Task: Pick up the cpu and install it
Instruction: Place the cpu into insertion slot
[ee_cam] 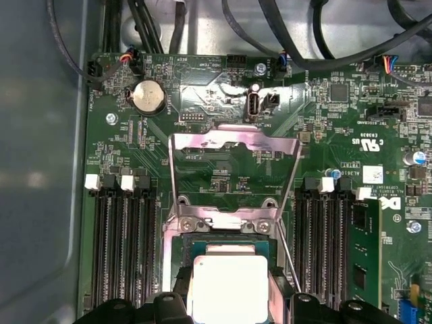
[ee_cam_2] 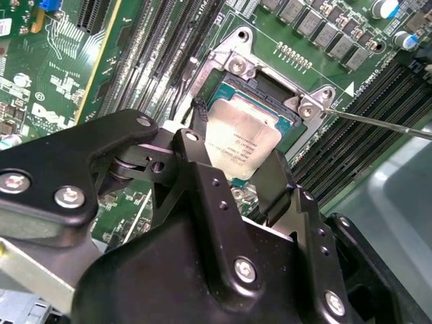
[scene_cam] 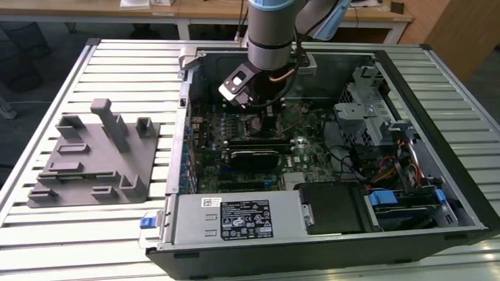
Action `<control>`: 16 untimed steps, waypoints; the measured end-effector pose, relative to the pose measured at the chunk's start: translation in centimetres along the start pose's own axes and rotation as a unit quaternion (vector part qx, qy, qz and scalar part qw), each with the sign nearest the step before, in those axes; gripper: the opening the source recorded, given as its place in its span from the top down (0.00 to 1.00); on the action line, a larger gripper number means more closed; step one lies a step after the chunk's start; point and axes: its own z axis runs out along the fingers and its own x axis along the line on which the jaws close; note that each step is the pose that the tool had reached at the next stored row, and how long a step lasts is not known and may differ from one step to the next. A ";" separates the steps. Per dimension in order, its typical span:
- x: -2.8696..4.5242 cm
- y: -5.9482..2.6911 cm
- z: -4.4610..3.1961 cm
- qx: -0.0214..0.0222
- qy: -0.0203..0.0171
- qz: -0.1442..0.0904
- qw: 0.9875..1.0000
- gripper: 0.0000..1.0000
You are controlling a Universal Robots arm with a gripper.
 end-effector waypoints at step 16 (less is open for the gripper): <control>0.20 -0.03 0.61 0.000 0.000 0.000 1.000 0.47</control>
